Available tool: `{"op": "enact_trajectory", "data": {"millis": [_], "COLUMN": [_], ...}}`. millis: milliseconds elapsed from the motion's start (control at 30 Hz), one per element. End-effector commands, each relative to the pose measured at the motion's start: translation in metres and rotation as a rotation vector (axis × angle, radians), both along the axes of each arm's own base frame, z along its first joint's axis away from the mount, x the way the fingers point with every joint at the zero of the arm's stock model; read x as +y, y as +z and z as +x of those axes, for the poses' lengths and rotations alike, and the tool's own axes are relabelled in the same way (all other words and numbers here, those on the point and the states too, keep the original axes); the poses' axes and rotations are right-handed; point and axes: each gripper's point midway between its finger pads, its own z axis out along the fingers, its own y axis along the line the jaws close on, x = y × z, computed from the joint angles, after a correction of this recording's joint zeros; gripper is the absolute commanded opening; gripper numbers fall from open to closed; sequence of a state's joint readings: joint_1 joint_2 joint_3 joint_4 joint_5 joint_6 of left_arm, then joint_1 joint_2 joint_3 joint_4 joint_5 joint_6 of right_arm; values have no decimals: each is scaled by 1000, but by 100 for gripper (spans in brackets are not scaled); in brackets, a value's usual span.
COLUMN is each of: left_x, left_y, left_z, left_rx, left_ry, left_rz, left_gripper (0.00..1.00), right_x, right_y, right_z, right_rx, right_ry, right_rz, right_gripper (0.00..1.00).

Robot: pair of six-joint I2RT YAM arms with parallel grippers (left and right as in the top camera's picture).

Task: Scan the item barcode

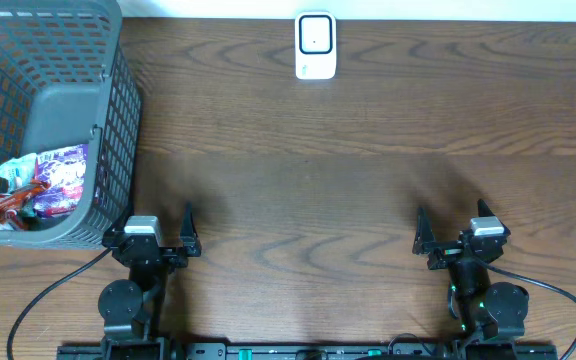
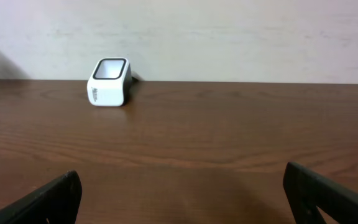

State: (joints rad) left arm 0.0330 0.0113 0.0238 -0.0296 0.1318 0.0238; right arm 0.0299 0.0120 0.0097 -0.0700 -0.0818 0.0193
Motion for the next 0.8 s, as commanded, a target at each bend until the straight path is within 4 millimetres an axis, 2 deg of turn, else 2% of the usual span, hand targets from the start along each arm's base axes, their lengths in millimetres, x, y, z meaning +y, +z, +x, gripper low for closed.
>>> {"op": "enact_trajectory", "data": {"millis": [0, 200, 400, 500, 533, 767], "left_x": [-2, -4, -66, -68, -68, -75], "left_y": [-17, -17, -8, 4, 11, 100], "left_z": [0, -1, -16, -16, -15, -33], "left_rx": [49, 50, 130, 113, 90, -273], "left_ry": [-12, -23, -343, -355, -362, -511], "left_rz": [5, -18, -480, -588, -606, -512], "left_gripper": [98, 98, 98, 98, 98, 98], "right_x": [0, 0, 0, 0, 0, 0], "right_y": [-1, -1, -1, -1, -1, -1], "right_z": [0, 0, 0, 0, 0, 0], "right_rx": [1, 1, 1, 1, 1, 1], "right_ry": [1, 1, 1, 1, 1, 1], "right_rz": [17, 17, 17, 17, 17, 18], "right_gripper": [99, 99, 99, 99, 99, 99]}}
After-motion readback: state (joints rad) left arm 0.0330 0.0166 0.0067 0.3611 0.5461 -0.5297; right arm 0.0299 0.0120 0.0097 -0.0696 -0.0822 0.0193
